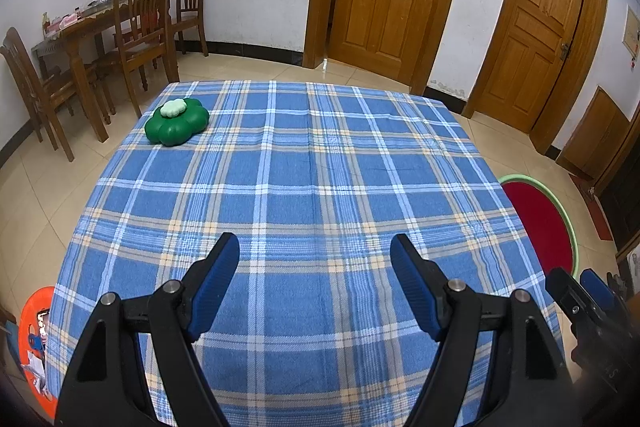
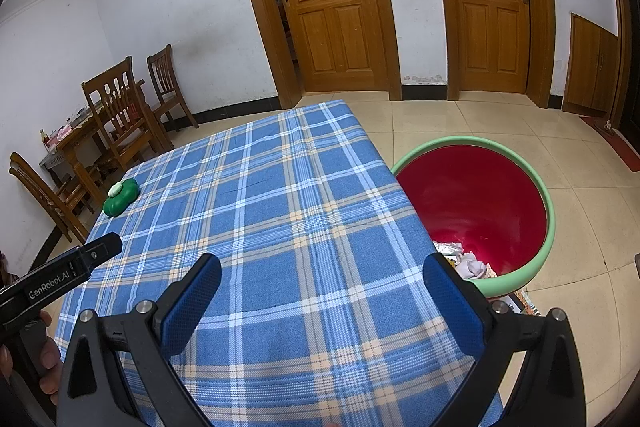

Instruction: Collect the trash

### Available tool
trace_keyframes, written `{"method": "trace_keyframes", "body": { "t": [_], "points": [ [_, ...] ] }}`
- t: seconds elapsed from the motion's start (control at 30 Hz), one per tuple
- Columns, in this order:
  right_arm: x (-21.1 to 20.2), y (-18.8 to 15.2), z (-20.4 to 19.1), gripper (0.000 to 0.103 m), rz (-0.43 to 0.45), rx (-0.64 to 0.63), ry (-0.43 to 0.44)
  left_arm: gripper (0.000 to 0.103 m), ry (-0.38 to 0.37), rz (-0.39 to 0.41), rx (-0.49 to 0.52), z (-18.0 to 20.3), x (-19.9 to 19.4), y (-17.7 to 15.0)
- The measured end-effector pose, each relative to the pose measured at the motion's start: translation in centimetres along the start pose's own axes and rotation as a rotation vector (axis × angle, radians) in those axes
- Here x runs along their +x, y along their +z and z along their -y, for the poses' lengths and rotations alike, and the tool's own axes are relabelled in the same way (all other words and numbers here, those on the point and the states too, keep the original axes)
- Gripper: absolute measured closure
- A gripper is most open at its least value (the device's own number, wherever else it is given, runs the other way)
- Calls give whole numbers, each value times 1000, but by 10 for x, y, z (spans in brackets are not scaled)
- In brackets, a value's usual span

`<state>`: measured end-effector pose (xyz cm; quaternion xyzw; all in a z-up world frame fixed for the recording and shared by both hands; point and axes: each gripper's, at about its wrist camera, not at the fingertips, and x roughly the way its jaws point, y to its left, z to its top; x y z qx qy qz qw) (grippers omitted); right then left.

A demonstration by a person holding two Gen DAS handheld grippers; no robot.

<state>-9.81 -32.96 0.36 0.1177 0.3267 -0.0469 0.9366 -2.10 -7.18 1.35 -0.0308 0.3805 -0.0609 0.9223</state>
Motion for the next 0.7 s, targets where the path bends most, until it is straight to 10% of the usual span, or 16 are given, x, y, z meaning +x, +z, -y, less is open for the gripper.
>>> {"method": "trace_keyframes", "body": {
  "t": [0.7],
  "points": [
    [0,1,-1,0,-4,-1,-2,26,0,-2,0,-1,0,0]
  ]
}}
